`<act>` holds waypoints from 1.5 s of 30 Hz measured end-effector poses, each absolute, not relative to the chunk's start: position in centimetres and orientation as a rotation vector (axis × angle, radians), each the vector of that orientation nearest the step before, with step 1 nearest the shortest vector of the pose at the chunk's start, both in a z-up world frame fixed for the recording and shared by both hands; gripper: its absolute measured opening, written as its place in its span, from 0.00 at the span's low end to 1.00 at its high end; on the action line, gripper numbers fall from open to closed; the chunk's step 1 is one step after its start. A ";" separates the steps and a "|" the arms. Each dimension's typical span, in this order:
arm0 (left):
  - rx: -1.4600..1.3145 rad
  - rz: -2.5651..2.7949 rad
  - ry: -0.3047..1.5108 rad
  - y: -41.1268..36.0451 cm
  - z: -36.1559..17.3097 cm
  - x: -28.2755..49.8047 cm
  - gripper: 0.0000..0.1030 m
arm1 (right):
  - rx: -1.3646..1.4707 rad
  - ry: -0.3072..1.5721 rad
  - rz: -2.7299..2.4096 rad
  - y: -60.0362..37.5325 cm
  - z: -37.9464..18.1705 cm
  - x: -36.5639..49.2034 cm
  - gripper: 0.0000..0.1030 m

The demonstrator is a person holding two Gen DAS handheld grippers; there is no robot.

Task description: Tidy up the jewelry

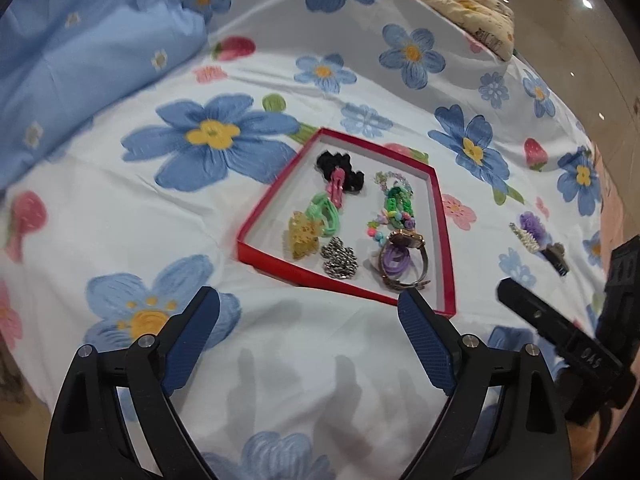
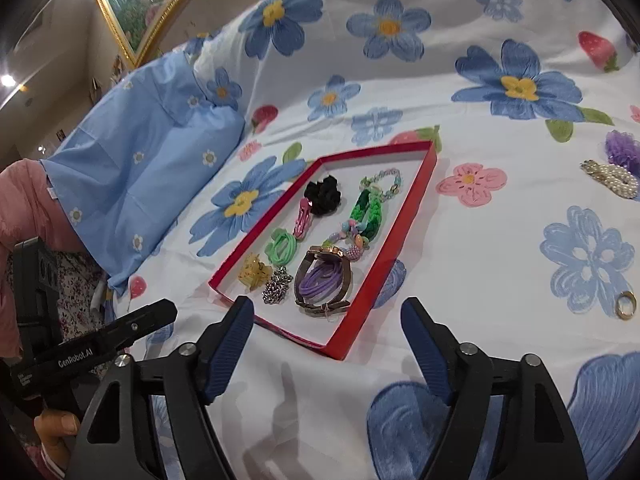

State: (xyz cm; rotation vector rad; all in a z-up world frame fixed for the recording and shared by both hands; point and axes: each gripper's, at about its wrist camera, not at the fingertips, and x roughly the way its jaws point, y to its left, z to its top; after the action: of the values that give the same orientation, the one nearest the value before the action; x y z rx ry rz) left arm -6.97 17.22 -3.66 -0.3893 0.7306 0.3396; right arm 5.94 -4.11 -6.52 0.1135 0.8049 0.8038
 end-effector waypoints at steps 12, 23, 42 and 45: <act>-0.194 0.380 0.616 15.3 2.9 -7.5 1.00 | -0.025 0.542 0.794 -5.0 1.7 3.0 1.00; -0.148 0.406 0.669 14.5 -1.2 -6.7 1.00 | -0.030 0.583 0.728 -5.6 -2.2 2.8 1.00; -0.127 0.423 0.704 13.8 -3.2 -7.5 1.00 | -0.081 0.639 0.726 -4.6 -5.5 1.8 1.00; -0.125 0.420 0.699 13.7 -3.0 -7.7 1.00 | -0.085 0.632 0.726 -4.6 -5.3 1.6 1.00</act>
State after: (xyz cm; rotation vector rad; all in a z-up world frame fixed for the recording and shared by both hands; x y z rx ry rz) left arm -7.67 13.69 -3.03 -0.1252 0.6990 0.4205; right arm 1.59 -4.58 -5.30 -0.0851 0.6320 0.7265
